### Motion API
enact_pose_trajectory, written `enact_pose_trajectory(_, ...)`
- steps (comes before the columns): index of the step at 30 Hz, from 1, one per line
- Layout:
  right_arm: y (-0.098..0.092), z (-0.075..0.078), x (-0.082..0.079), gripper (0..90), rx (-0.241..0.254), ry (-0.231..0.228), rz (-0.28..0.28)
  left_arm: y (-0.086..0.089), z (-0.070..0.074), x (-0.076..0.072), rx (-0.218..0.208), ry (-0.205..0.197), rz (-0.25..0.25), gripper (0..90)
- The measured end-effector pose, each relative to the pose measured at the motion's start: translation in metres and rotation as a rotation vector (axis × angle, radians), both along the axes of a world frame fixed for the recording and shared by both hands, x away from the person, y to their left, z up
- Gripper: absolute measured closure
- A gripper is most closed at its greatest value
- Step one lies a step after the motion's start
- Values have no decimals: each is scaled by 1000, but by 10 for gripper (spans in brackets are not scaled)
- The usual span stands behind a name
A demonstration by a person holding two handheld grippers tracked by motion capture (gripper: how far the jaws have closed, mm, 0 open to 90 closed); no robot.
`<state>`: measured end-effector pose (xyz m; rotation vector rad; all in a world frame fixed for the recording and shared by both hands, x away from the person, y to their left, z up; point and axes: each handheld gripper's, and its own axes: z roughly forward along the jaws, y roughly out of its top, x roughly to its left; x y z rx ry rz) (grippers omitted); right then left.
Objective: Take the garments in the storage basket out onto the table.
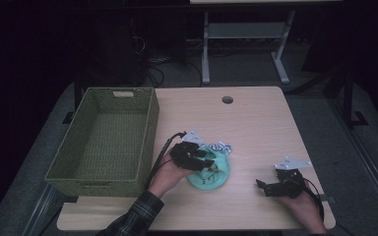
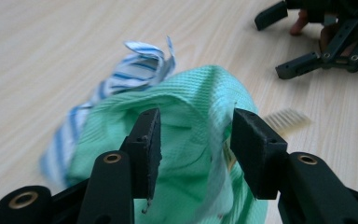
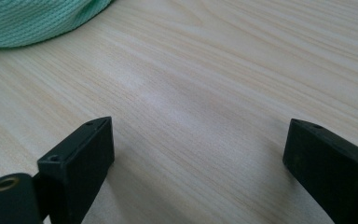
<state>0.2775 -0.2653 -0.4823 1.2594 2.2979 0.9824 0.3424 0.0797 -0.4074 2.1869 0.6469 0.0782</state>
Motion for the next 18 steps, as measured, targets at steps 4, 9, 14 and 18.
enact_pose_trajectory(4, 0, 0, 0, 82, 0, 0, 0, 16, 5, -3, -6, -14, 35, 559)
enact_pose_trajectory(9, 0, 0, 0, 82, -1, 0, -1, 30, 2, -10, -2, 8, 69, 717)
enact_pose_trajectory(14, 0, 0, 0, 82, -1, -1, -3, 33, -7, -22, 51, 48, 77, 894)
enact_pose_trajectory(18, 1, 0, 1, 83, 0, -4, 6, 28, -18, -28, 118, 61, 57, 895)
